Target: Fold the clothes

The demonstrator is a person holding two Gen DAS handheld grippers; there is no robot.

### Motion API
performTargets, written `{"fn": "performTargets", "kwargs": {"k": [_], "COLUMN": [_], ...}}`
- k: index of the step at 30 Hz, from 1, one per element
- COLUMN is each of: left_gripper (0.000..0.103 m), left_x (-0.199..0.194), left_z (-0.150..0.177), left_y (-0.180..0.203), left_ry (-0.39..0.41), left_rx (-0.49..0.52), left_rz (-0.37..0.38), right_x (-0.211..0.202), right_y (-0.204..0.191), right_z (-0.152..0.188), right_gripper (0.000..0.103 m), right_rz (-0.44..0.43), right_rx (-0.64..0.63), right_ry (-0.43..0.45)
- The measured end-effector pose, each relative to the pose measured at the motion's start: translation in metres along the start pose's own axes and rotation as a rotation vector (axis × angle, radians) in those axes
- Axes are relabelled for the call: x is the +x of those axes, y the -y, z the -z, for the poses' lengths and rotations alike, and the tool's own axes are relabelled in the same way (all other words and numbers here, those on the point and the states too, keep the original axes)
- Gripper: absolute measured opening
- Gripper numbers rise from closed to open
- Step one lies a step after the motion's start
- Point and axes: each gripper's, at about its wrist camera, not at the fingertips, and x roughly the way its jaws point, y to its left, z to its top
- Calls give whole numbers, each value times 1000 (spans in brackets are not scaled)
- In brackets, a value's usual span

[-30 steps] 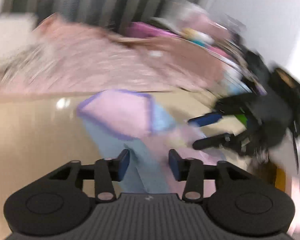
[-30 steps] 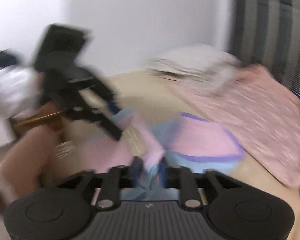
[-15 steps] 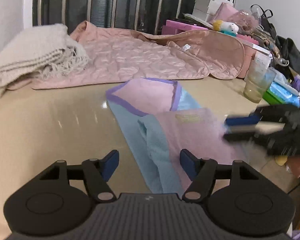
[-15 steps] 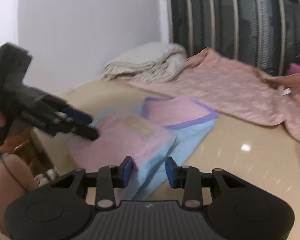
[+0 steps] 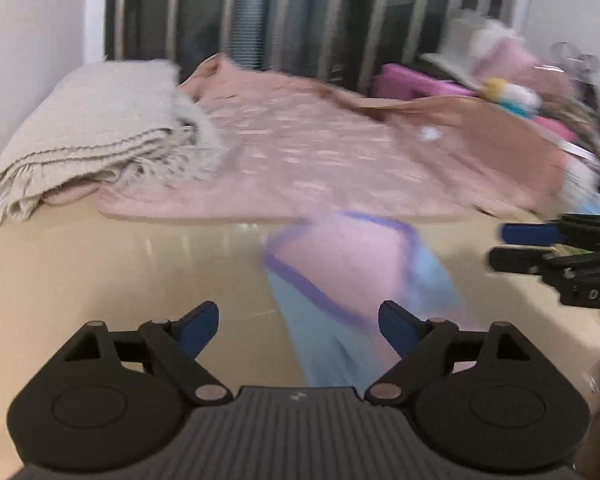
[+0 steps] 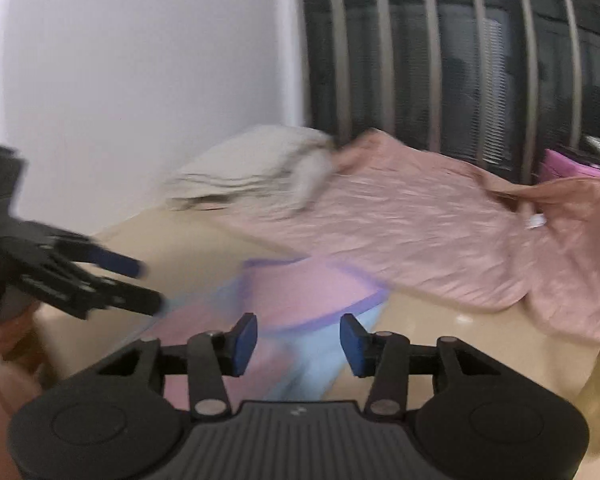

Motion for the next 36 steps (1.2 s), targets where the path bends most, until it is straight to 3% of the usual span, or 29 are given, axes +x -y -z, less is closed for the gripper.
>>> {"fn": "performTargets", "kwargs": {"k": [2,3,5,7,8,10,12,16,19,21,23,24,26,27,28,29,30,32,33,36], "left_gripper": [78,65,56,37,33,12,2,1,1,1,2,8,34,45,44,44,47,67,79,77], "left_x": [34,51,74,86,89,88,88,64,20,-18,-44,-56,-68,-74,-79,-84,-89,-95,-89,-59], "left_z": [-23,-34,-43,-43,-44,-42,-39,-37,-31,-14,22,40,73,89,98,100,95,82,73,66], "left_y": [-14,-22,-27,-26,-24,-22,-22,-24,-18,-6,6,12,9,7,4,3,4,7,14,37], "left_ry": [-56,-85,-135,-154,-147,-151,-155,-90,4,55,51,49,39,35,35,46,83,164,194,140], "left_rx": [-70,-106,-136,-129,-111,-107,-104,-163,-166,-145,-101,-78,-107,-123,-152,-166,-179,-195,-183,-111], "left_rz": [-60,-90,-64,-59,-65,-36,-10,14,86,132,138,140,112,97,91,125,178,258,238,114], "right_x": [35,54,88,111,119,122,120,96,55,14,-26,-41,-67,-79,-89,-97,-100,-100,-93,-60], "right_y": [14,20,28,29,30,30,30,31,26,19,9,4,-7,-12,-14,-16,-17,-20,-22,-31], "right_z": [-23,-31,-42,-43,-42,-34,-30,-32,-37,-30,-10,5,35,48,57,61,60,53,47,38], "right_gripper": [43,42,37,34,30,20,3,2,2,2,2,3,7,15,24,43,49,48,48,43], "right_rz": [82,107,121,126,134,146,128,45,-3,-51,-106,-140,-215,-246,-262,-257,-242,-225,-224,-189], "right_rx": [18,23,38,38,41,65,81,117,101,78,76,71,39,26,24,30,36,45,49,68], "right_ry": [-71,-109,-196,-248,-272,-289,-289,-209,-115,-59,-56,-70,-108,-117,-108,-89,-60,5,36,48]}}
